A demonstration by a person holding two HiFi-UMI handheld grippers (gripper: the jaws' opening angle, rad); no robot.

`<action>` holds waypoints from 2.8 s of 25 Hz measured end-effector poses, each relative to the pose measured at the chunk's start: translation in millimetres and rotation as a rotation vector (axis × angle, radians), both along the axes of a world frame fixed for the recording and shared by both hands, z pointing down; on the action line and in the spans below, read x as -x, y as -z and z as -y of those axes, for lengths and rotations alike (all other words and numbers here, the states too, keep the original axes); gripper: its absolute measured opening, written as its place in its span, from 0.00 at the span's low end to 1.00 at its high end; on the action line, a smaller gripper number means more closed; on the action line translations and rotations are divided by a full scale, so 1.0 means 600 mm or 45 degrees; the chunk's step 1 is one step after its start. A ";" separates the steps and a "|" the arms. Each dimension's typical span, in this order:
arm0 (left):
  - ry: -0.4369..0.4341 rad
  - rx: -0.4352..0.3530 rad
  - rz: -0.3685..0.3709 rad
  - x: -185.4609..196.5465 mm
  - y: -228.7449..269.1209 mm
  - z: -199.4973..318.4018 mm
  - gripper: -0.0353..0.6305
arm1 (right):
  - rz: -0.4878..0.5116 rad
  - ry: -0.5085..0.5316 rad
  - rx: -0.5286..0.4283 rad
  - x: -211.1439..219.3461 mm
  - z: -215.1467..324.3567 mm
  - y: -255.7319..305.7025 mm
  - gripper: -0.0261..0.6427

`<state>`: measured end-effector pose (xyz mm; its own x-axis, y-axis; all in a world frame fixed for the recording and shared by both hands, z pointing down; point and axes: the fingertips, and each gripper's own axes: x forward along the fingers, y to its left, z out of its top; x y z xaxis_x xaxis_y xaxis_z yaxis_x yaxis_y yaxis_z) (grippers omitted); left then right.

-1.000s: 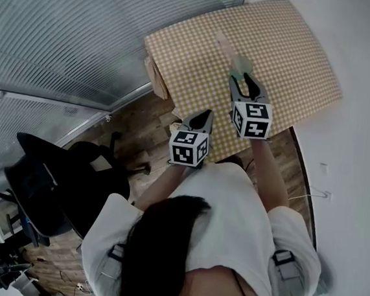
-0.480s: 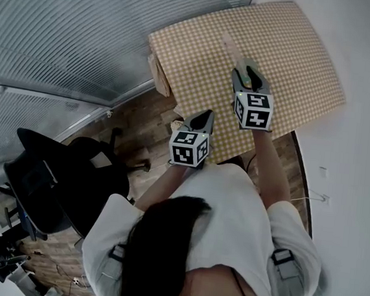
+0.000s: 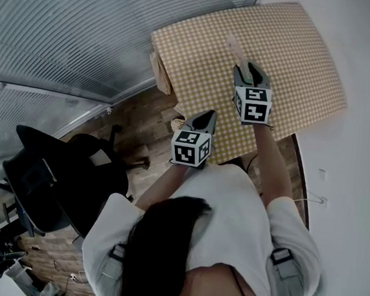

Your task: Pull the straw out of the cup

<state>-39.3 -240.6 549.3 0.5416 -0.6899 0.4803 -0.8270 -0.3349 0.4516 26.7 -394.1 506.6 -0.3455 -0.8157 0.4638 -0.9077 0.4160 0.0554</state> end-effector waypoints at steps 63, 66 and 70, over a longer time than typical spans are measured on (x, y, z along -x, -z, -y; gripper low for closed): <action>-0.021 -0.053 0.075 0.021 0.006 -0.001 0.07 | -0.172 -0.051 -0.240 -0.002 0.006 0.090 0.12; -0.030 -0.068 0.081 0.019 0.012 -0.003 0.07 | -0.150 -0.070 -0.319 -0.006 -0.003 0.127 0.12; -0.047 -0.092 0.094 0.013 0.020 -0.005 0.07 | -0.111 -0.084 -0.373 -0.013 -0.016 0.166 0.12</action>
